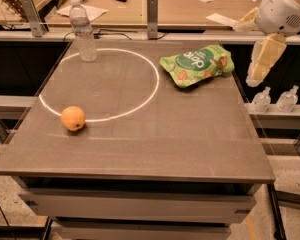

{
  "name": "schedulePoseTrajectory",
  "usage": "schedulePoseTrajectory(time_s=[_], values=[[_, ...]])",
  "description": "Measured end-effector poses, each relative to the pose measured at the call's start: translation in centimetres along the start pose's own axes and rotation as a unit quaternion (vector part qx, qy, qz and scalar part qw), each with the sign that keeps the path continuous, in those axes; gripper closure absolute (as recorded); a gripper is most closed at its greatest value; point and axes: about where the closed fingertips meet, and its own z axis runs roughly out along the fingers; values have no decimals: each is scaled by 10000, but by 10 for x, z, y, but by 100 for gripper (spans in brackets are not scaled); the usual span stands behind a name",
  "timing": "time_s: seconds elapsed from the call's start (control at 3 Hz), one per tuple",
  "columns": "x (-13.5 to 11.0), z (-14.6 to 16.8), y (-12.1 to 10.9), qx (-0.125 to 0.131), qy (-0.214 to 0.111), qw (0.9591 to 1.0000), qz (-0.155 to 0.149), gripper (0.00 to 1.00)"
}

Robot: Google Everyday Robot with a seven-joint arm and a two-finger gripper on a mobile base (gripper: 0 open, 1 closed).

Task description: Move green rice chip bag near orange

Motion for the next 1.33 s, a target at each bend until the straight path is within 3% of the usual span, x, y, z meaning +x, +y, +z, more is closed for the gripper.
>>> schedulePoseTrajectory(time_s=[0.33, 0.67, 1.0, 1.33], values=[[-4, 9, -34, 127, -747, 9957, 541, 0], [-16, 12, -63, 436, -893, 9922, 754, 0], [-16, 13, -63, 441, -898, 9921, 752, 0], [-4, 49, -69, 305, -849, 9907, 1017, 0]])
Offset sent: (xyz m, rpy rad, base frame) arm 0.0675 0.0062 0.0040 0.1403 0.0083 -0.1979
